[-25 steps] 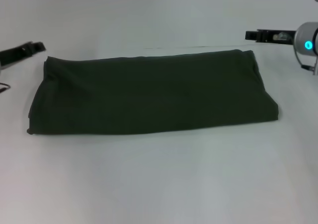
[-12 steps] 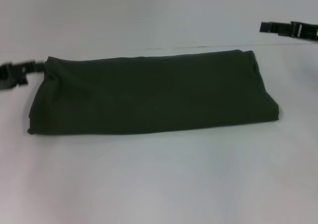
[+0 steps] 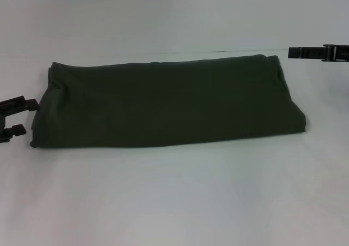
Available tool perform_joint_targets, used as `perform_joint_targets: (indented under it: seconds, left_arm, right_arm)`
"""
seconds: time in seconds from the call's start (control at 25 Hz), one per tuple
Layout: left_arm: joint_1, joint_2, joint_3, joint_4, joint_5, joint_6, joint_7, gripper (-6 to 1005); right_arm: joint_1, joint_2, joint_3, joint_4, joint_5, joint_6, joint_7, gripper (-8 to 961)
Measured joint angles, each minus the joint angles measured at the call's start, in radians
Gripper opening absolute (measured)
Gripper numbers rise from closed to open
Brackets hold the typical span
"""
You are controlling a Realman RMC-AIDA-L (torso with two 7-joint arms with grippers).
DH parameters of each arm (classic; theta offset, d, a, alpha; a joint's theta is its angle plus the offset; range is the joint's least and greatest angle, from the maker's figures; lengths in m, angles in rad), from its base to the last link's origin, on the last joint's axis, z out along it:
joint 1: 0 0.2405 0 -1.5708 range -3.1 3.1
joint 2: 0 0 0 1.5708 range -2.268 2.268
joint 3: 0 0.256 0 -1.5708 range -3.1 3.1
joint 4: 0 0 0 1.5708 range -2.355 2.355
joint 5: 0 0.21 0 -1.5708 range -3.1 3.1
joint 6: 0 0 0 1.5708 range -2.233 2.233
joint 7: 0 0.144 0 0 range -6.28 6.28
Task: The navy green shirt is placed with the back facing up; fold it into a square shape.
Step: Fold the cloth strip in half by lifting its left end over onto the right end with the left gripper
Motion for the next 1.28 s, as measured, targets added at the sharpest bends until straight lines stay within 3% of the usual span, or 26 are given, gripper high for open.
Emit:
perform_joint_targets:
  seconds: [0.48, 0.68, 1.04, 1.28]
  left_arm:
    - [0.043, -0.032, -0.041, -0.047, -0.004, -0.029, -0.090, 908]
    - [0.067, -0.058, -0.058, -0.053, -0.008, -0.085, -0.126, 908]
    - [0.050, -0.083, -0.080, -0.085, -0.035, -0.158, -0.129, 909]
    - [0.029, -0.087, -0.076, -0.094, -0.032, -0.195, -0.132, 909]
  right_arm:
    - [0.010, 0.000, -0.014, 0.008, -0.018, -0.002, -0.007, 819]
    - [0.008, 0.005, -0.016, 0.011, -0.018, -0.003, -0.019, 819]
    - [0.003, 0.005, -0.016, 0.011, -0.018, -0.024, -0.030, 819]
    - [0.000, 0.004, -0.016, 0.011, -0.018, -0.024, -0.033, 819]
